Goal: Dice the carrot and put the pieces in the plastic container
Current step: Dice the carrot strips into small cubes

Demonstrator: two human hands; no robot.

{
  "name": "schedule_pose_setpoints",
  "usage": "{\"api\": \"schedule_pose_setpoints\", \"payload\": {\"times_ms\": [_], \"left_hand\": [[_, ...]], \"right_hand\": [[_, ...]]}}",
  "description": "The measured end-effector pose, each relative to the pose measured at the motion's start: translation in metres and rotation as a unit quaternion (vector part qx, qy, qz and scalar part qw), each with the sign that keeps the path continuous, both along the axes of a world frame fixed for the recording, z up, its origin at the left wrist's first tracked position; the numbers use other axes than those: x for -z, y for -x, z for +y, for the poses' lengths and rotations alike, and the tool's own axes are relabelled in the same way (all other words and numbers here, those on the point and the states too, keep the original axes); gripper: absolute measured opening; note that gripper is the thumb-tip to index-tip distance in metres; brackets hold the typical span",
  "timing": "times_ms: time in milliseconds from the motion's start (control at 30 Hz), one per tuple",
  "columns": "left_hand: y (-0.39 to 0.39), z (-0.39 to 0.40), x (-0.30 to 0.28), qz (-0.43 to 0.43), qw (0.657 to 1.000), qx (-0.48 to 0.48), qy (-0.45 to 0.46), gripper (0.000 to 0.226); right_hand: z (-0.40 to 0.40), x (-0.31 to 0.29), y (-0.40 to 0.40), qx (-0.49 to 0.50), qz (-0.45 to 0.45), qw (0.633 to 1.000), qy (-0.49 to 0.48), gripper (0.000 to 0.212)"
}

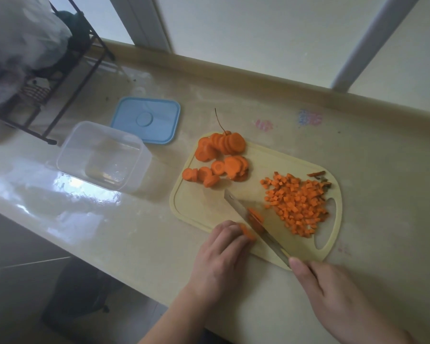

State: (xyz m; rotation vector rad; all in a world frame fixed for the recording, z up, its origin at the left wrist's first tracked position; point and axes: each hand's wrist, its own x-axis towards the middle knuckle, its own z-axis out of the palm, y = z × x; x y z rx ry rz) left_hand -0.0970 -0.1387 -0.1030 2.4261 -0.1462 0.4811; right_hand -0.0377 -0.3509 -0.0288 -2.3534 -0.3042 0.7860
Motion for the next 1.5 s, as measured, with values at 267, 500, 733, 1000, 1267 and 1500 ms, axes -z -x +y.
{"api": "schedule_pose_setpoints", "payload": {"times_ms": [267,500,733,1000,1267,1500], "left_hand": [[0.002,0.005,0.006,0.02,1.0,0.021,0.008,0.031],[0.002,0.006,0.007,0.025,0.999,0.023,0.024,0.032],[0.0,0.007,0.004,0.024,0.999,0.026,0.022,0.028],[0.004,0.007,0.006,0.032,0.999,0.024,0.013,0.032],[0.003,0.004,0.0,0.005,1.0,0.003,0.023,0.012],[0.005,0.006,0.007,0.024,0.999,0.005,0.029,0.027]], "right_hand": [[-0.005,-0.004,0.007,-0.009,0.002,1.0,0.003,0.093],[-0.018,-0.004,0.017,-0.013,-0.095,0.993,0.062,0.098],[0.013,0.003,0.004,-0.038,-0.036,0.998,0.025,0.079],[0.002,0.003,-0.004,-0.013,-0.013,1.0,0.001,0.082],[0.0,-0.014,0.007,-0.007,0.01,1.0,-0.005,0.083],[-0.011,-0.007,0.015,-0.01,0.005,0.999,0.032,0.108]]}}
